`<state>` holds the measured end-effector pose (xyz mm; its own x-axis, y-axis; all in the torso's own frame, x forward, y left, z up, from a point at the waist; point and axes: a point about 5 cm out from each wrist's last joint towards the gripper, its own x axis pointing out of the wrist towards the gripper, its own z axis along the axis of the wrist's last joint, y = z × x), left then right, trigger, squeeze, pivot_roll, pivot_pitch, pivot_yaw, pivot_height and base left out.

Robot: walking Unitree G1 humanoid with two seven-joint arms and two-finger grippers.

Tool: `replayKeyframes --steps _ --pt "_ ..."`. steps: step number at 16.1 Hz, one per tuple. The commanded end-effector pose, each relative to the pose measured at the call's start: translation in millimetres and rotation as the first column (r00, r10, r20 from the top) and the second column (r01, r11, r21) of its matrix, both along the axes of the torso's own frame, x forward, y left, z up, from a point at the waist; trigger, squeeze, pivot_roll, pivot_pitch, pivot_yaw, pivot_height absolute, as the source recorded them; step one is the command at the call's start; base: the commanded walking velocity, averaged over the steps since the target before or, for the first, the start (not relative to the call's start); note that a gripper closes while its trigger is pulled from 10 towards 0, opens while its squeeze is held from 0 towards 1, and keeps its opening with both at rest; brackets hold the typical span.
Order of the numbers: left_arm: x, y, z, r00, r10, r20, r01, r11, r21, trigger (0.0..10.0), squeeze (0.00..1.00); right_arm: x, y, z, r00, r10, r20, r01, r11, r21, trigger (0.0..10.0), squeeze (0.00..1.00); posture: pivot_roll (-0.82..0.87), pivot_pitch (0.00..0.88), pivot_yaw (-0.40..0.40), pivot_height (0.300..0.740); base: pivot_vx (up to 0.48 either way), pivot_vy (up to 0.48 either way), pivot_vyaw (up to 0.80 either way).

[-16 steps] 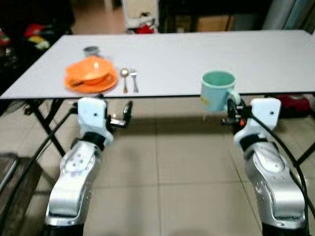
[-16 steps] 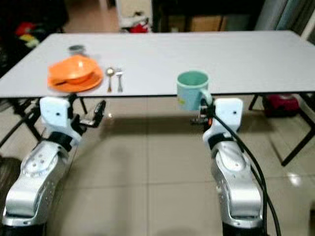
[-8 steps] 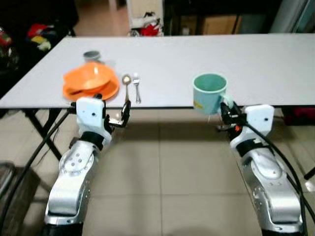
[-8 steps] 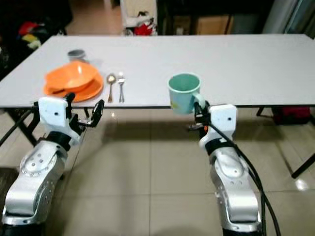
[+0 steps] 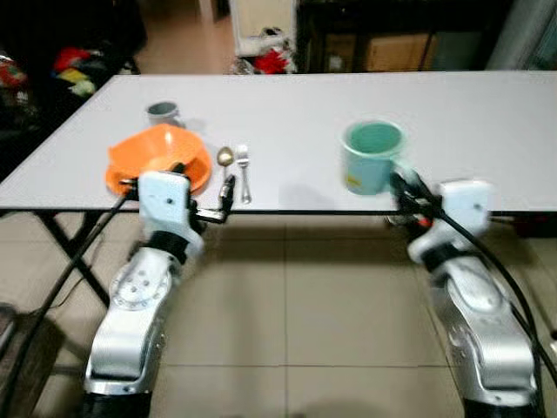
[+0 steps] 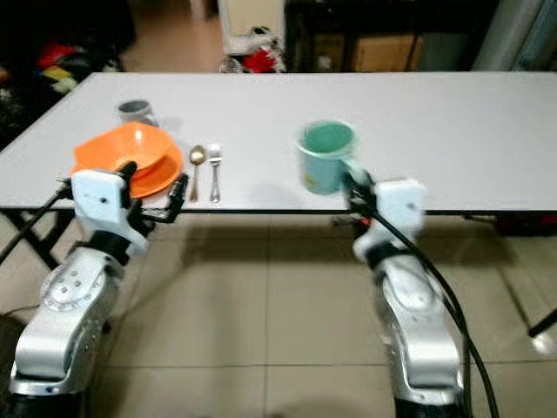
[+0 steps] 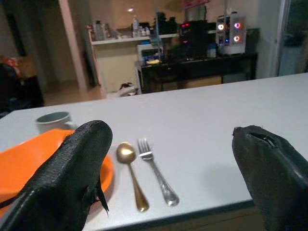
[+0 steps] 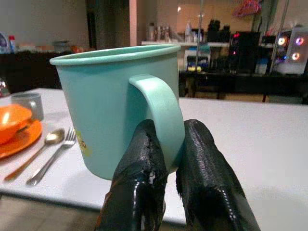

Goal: Setting the table

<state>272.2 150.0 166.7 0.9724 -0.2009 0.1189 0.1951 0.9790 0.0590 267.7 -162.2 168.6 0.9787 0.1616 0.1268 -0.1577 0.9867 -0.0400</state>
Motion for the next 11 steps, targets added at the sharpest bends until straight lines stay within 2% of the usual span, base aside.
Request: replayKeyframes --steps 1,4,5,8,11 --pt "2.0 -7.4 4.0 1.000 -0.025 0.017 0.025 1.000 -0.001 10.0 0.00 -0.7 -8.9 4.1 1.000 -0.026 0.018 0.026 1.000 -0.006 10.0 0.00 0.03 0.000 0.058 0.740 0.360 0.000 0.00" --pt "1.5 -9.8 1.9 0.999 -0.030 0.011 0.030 1.000 -0.006 10.0 0.00 -3.9 -10.0 4.4 0.999 -0.035 0.024 0.035 0.999 -0.023 10.0 0.00 0.02 0.000 0.058 0.740 0.364 0.000 0.00" --pt "0.8 -10.2 1.0 0.999 -0.038 0.006 0.038 0.999 -0.003 10.0 0.00 -4.5 -9.7 1.9 0.999 -0.040 0.002 0.040 0.999 0.008 10.0 0.00 0.02 0.000 0.064 0.740 0.360 0.000 -0.59" --pt "2.8 -11.1 2.8 0.999 -0.042 0.011 0.042 0.999 -0.001 10.0 0.00 -4.1 -10.0 1.8 0.999 -0.046 -0.003 0.046 0.999 0.002 10.0 0.00 0.02 0.000 0.065 0.740 0.364 0.000 -0.71" --pt "2.7 -10.9 2.3 0.999 -0.042 0.012 0.042 0.999 0.002 10.0 0.00 -3.4 -9.5 0.0 0.999 -0.042 -0.009 0.042 0.999 -0.028 10.0 0.00 0.02 0.000 0.064 0.740 0.364 0.000 0.00"
